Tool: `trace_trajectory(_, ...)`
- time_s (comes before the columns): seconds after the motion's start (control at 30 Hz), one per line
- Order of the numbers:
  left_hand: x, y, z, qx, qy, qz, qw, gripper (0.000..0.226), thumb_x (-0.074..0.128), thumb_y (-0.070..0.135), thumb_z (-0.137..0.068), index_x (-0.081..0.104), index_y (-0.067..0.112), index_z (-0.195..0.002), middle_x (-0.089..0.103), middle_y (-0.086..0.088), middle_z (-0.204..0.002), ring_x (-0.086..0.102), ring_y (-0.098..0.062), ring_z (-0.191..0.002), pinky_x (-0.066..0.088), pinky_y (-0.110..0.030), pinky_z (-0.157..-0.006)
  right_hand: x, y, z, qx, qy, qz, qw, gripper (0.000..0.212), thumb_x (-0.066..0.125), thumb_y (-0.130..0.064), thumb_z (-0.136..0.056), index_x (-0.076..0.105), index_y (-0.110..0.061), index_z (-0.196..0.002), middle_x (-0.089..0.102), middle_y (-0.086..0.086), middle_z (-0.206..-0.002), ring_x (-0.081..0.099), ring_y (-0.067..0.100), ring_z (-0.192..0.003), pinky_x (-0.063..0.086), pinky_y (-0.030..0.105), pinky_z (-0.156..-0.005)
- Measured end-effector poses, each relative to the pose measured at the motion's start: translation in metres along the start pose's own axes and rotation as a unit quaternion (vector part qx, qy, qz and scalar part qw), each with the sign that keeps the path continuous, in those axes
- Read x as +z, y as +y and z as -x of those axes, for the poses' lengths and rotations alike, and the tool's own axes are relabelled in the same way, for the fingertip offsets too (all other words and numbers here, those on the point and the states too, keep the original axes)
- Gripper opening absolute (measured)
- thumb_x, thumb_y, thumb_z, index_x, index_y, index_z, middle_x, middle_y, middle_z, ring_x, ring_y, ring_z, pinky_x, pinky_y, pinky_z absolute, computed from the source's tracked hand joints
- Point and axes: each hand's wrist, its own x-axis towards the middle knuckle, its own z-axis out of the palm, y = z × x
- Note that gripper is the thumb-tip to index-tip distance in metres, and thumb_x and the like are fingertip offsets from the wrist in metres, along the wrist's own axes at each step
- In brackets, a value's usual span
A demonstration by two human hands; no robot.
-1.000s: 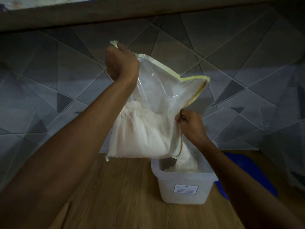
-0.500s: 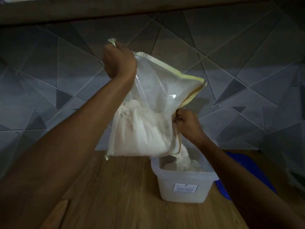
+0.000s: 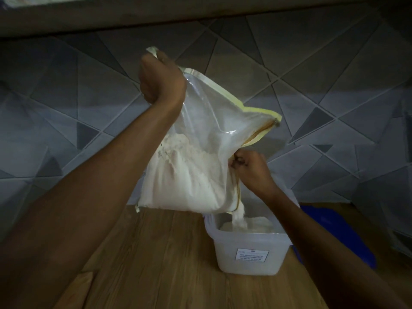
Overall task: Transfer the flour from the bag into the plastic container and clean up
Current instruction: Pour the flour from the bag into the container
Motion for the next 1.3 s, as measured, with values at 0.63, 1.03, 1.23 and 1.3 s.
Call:
trace_trajectory(0.63, -0.006, -0.015, -0.003, -0.031, -0.001, 0.023, 0.999, 0.035, 0.037, 0.027, -0.105, 0.065, 0.007, -0.113, 0.069, -0.009, -0.114, 0.066, -0.026, -0.106, 0.05, -0.033, -0.082, -0.025, 0.027, 0.015, 0.145, -0.007, -0.211, 0.967, 0.008, 0.07, -0.005, -0.09, 0.075, 0.001, -0.092, 0.074, 0.022, -0.083, 0.073, 0.041, -0.082, 0.059, 0.058, -0.082)
trace_trajectory(1.03, -0.007, -0.013, 0.0, -0.025, 0.001, 0.019, 1.0, 0.035, 0.037, 0.028, -0.105, 0.063, 0.006, -0.115, 0.069, -0.009, -0.114, 0.067, -0.024, -0.105, 0.045, -0.027, -0.077, -0.059, -0.017, 0.001, 0.041, 0.163, -0.021, 0.986, 0.062, 0.08, -0.053, -0.075, 0.057, -0.023, -0.123, 0.058, -0.004, -0.126, 0.055, 0.016, -0.118, 0.051, 0.042, -0.098)
trace_trajectory(1.23, -0.006, -0.013, 0.002, -0.025, 0.006, 0.024, 0.999, 0.038, 0.037, 0.029, -0.105, 0.065, 0.004, -0.112, 0.07, -0.012, -0.113, 0.066, -0.029, -0.106, 0.046, -0.031, -0.08, -0.068, -0.068, -0.054, -0.119, 0.204, 0.169, 0.957, 0.078, 0.062, -0.065, -0.075, 0.046, -0.027, -0.14, 0.034, 0.002, -0.151, 0.029, 0.025, -0.141, 0.029, 0.044, -0.103)
trace_trajectory(1.3, -0.008, -0.013, 0.002, -0.03, 0.008, 0.019, 0.999, 0.039, 0.036, 0.03, -0.105, 0.066, 0.004, -0.11, 0.07, -0.012, -0.113, 0.065, -0.03, -0.107, 0.045, -0.031, -0.08, -0.066, -0.089, -0.074, -0.14, 0.124, 0.178, 0.966, 0.075, 0.055, -0.072, -0.079, 0.046, -0.029, -0.14, 0.036, 0.001, -0.151, 0.031, 0.026, -0.142, 0.028, 0.052, -0.11)
